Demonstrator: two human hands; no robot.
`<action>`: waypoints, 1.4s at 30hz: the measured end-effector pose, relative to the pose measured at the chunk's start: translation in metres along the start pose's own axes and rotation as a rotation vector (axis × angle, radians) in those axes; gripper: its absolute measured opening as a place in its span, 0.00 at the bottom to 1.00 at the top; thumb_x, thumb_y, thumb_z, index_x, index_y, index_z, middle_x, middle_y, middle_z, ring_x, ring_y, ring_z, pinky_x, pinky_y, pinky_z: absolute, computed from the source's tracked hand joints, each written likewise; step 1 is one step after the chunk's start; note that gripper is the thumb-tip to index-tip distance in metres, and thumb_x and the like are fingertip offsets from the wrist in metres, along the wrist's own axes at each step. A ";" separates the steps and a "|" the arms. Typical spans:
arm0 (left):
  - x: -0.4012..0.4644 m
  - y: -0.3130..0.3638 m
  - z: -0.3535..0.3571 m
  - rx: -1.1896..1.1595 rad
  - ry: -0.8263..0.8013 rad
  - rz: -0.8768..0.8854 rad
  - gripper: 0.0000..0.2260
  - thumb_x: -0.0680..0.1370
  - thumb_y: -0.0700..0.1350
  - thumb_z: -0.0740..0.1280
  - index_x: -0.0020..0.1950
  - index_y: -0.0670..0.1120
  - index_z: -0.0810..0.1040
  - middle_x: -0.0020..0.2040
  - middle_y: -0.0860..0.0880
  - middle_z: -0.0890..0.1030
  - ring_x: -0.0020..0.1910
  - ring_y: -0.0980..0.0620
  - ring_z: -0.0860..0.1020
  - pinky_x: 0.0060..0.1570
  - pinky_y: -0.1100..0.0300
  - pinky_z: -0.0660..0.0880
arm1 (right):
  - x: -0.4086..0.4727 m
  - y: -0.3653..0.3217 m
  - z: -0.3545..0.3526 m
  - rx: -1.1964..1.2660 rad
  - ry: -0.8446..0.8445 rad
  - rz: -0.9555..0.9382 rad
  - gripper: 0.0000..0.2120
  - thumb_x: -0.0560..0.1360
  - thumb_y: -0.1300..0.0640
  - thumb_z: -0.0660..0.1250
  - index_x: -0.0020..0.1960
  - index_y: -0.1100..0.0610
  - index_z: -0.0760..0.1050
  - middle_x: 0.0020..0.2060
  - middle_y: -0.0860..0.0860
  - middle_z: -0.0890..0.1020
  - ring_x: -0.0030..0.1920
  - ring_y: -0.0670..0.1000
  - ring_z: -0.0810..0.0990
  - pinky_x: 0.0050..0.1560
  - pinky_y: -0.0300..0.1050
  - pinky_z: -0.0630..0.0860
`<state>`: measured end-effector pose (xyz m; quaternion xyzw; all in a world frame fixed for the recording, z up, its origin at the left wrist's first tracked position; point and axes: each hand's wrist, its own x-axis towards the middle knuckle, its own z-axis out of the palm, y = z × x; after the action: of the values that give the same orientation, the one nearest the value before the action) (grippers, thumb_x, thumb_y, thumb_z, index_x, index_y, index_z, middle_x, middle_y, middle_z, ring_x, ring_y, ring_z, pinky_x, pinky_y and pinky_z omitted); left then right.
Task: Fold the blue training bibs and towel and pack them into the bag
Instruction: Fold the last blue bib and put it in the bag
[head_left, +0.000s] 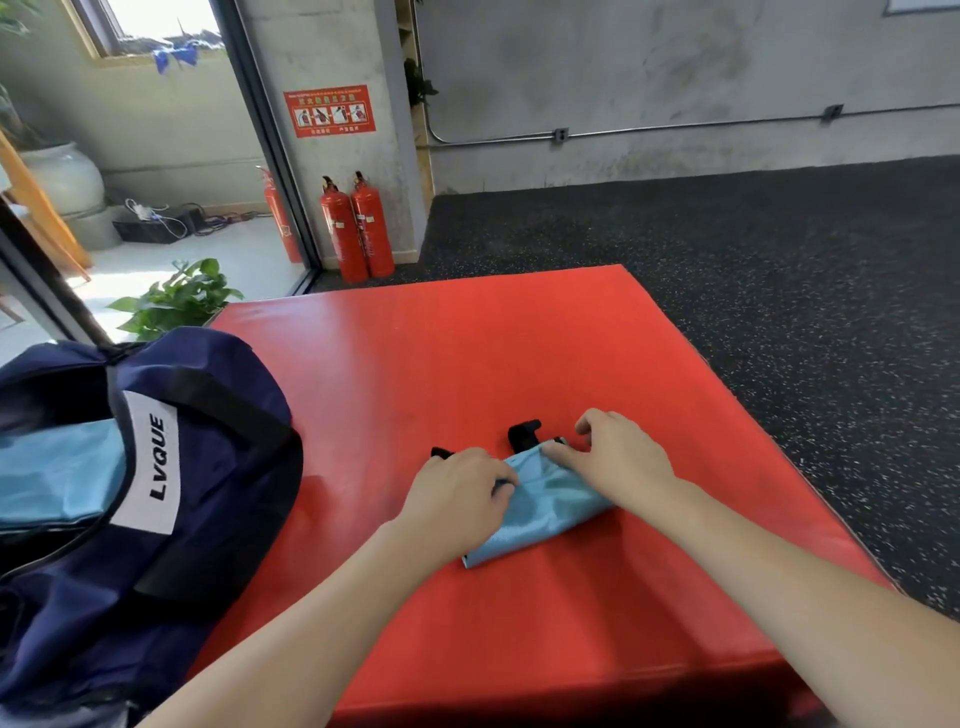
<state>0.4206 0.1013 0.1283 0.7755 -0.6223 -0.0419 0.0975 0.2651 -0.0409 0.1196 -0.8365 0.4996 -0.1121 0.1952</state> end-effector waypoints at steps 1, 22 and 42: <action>0.000 0.006 -0.002 0.072 0.023 -0.108 0.12 0.81 0.50 0.58 0.55 0.53 0.81 0.55 0.52 0.80 0.54 0.48 0.79 0.48 0.55 0.72 | -0.003 -0.002 0.001 0.000 0.020 0.020 0.25 0.73 0.32 0.66 0.60 0.50 0.73 0.54 0.49 0.77 0.57 0.53 0.78 0.56 0.51 0.75; -0.066 -0.050 -0.037 -0.743 0.064 -0.119 0.16 0.69 0.44 0.78 0.45 0.66 0.85 0.71 0.54 0.70 0.71 0.63 0.65 0.71 0.60 0.64 | -0.054 -0.048 -0.004 0.769 -0.534 -0.162 0.11 0.71 0.69 0.73 0.53 0.59 0.83 0.43 0.53 0.85 0.43 0.48 0.82 0.43 0.40 0.77; -0.218 -0.136 -0.122 -0.692 0.690 -0.400 0.18 0.74 0.41 0.70 0.60 0.57 0.76 0.58 0.60 0.75 0.59 0.66 0.72 0.57 0.79 0.62 | -0.132 -0.240 0.009 1.142 -0.427 -0.214 0.10 0.72 0.61 0.75 0.53 0.59 0.82 0.44 0.54 0.87 0.40 0.50 0.84 0.35 0.44 0.79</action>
<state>0.5254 0.3536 0.2075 0.7702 -0.3439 -0.0047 0.5371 0.3956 0.1791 0.2179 -0.6494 0.2240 -0.2111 0.6953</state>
